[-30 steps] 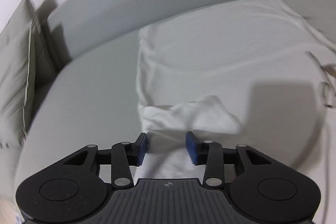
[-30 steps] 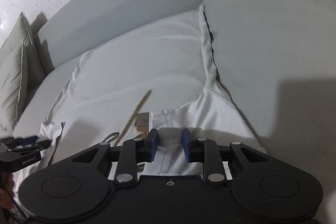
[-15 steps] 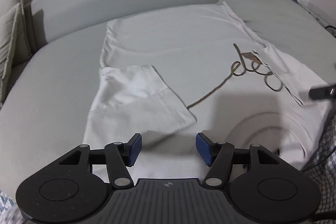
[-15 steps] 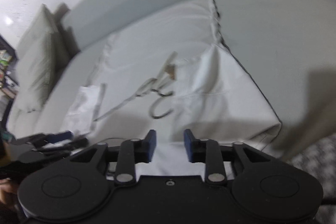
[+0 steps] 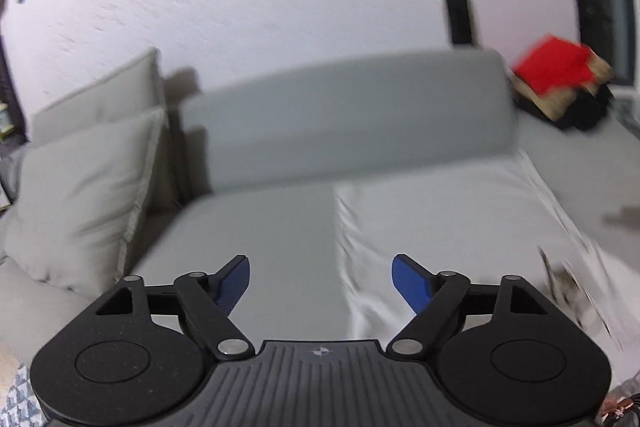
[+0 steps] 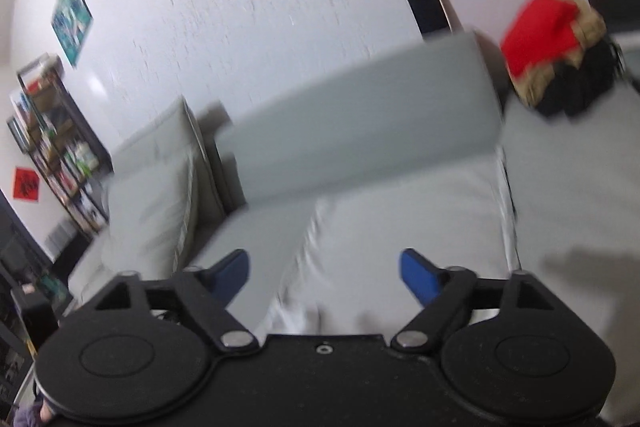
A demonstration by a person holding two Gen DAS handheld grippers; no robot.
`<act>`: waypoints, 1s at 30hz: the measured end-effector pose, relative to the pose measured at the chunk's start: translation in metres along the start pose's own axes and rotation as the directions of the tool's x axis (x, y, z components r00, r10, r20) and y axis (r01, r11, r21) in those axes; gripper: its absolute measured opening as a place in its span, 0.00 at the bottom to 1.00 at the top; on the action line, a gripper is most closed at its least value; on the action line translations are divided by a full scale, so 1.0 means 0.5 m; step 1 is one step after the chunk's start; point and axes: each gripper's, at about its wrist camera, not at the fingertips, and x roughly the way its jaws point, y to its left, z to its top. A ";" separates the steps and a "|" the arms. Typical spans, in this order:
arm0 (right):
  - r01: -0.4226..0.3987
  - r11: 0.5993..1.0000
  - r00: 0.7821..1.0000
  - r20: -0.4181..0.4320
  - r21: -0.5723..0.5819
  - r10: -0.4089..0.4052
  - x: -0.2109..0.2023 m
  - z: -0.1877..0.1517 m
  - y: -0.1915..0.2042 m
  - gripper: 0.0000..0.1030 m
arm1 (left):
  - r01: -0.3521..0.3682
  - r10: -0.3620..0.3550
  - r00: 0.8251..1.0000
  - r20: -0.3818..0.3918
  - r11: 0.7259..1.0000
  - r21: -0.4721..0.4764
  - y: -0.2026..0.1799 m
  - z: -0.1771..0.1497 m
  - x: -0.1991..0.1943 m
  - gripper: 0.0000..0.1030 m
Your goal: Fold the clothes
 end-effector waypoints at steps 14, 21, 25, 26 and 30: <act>0.226 0.954 0.973 -0.005 0.198 -0.230 0.334 0.083 -0.286 0.89 | 0.073 -0.151 0.967 -0.207 0.937 -0.343 0.063 0.025 0.484 0.60; 0.402 0.886 0.915 -0.071 0.231 -0.397 0.459 0.050 -0.500 0.68 | 0.072 -0.198 0.938 -0.285 0.914 -0.399 0.063 0.032 0.704 0.69; 0.348 0.926 0.937 -0.021 0.144 -0.349 0.527 0.086 -0.523 0.71 | 0.109 -0.256 0.919 -0.300 0.896 -0.430 0.046 0.025 0.800 0.58; 0.352 0.929 0.936 -0.030 0.115 -0.351 0.548 0.092 -0.526 0.71 | 0.117 -0.259 0.919 -0.298 0.900 -0.419 0.038 0.028 0.817 0.57; 0.370 0.929 0.928 -0.050 0.016 -0.368 0.616 0.107 -0.530 0.66 | 0.139 -0.221 0.940 -0.260 0.944 -0.299 -0.007 0.061 0.858 0.57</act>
